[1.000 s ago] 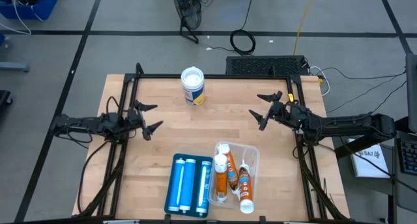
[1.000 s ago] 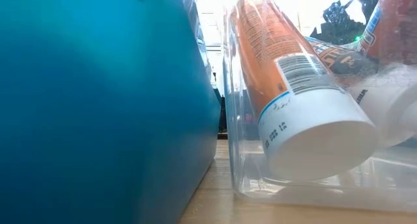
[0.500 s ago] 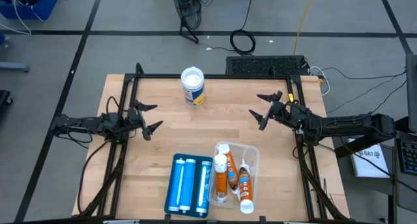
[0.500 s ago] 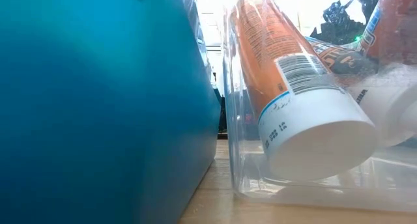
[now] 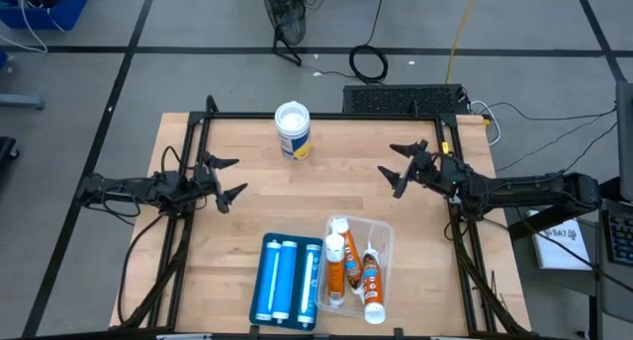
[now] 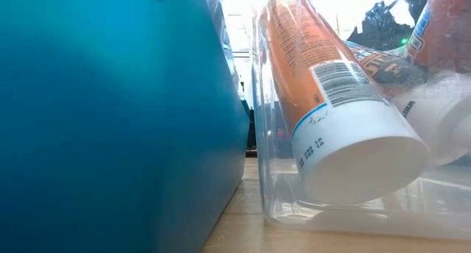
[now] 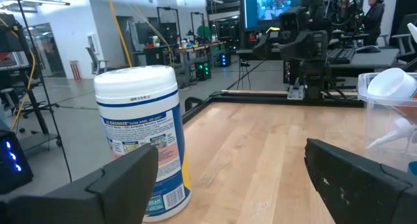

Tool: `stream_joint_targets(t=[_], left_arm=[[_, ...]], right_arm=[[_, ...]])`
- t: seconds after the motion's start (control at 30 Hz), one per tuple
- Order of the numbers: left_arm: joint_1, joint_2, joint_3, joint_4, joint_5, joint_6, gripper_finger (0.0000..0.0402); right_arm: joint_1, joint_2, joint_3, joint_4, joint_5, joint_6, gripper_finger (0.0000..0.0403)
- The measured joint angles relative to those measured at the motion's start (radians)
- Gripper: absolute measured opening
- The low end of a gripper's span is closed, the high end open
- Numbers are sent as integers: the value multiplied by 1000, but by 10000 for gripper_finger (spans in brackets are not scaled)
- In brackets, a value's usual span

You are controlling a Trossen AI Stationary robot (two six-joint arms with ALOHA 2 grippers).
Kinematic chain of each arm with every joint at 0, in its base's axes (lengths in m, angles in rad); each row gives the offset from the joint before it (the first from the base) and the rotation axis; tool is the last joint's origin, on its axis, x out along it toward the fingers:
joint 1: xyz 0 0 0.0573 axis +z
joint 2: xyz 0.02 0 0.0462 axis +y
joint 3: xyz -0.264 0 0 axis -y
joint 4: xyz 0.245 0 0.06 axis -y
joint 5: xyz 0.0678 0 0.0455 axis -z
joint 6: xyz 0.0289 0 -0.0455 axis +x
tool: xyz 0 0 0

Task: Pick & place silicon tubes, Sealant and Lysol wipes
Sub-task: Return to Home Position

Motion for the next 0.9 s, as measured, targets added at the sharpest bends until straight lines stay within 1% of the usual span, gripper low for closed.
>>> stream_joint_targets(t=[0.07,0.13,0.27,0.33,0.4,0.47,0.73,0.9], left_arm=[[0,0,0,0,0,0,379],[0,0,0,0,0,0,379],[0,0,0,1,0,0,379],[0,0,0,1,0,0,379],[0,0,0,1,0,0,379],[0,0,0,1,0,0,379],[0,0,0,1,0,0,379],[0,0,0,1,0,0,379]], right_arm=[[0,-1,0,-28,-6,82,364],[-2,-4,0,-52,-2,73,364],[-2,-46,0,-155,-1,49,364],[-2,-79,0,-184,-24,48,364],[-2,-117,0,-213,-67,48,364],[-2,-161,-10,-225,-85,47,364],[-2,-373,-143,-219,-78,46,364],[-2,-479,-171,-259,-78,45,364]])
